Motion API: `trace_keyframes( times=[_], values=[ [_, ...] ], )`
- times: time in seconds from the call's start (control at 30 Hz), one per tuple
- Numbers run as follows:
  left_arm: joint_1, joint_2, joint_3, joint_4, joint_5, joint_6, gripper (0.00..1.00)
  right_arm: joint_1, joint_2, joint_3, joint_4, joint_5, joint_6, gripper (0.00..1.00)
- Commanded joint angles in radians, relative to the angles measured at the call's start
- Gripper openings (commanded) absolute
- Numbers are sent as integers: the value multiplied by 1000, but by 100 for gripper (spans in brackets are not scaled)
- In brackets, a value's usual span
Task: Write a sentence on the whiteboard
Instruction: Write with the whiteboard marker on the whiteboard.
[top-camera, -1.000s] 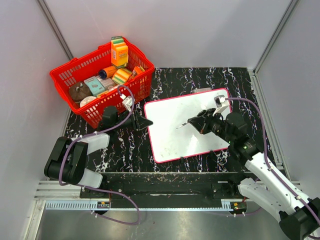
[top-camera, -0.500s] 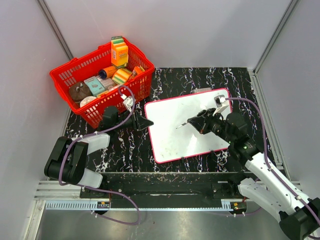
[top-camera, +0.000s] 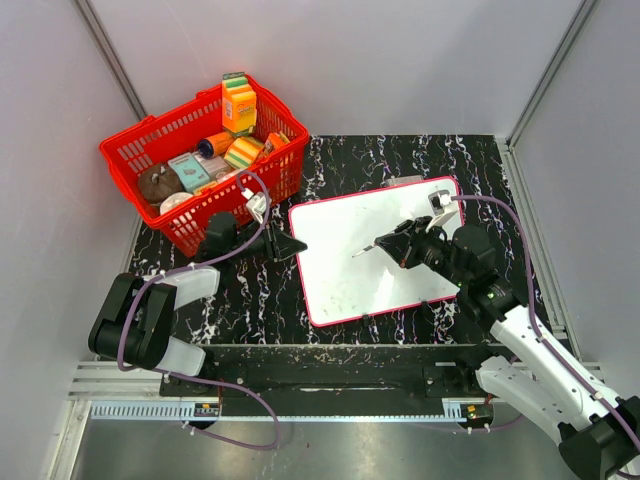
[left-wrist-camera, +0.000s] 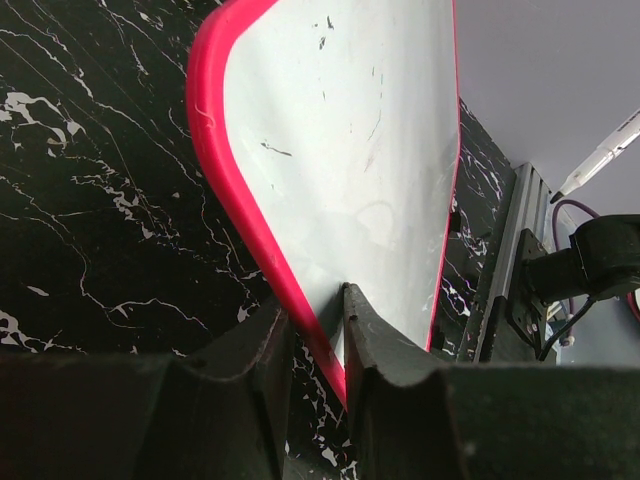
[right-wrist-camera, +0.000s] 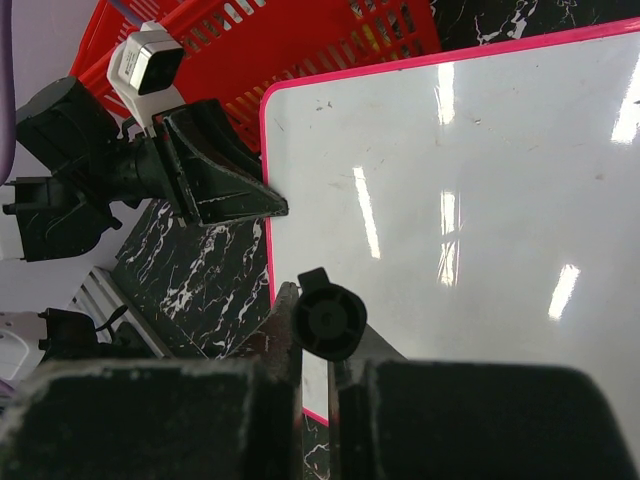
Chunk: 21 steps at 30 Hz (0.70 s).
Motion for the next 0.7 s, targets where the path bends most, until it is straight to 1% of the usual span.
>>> trace_keyframes(
  times=[0.0, 0.17, 0.33, 0.67],
  values=[
    [-24, 8, 19, -6, -12, 101, 0, -4, -13, 23, 38, -20, -28, 0],
    [-26, 8, 20, -7, -12, 100, 0, -4, 16, 63, 43, 2, -62, 0],
    [-27, 11, 23, -4, -11, 100, 0, -4, 80, 112, 43, -25, -82, 0],
    [-29, 12, 26, -9, -14, 100, 0, -4, 97, 130, 69, -8, -93, 0]
  ],
)
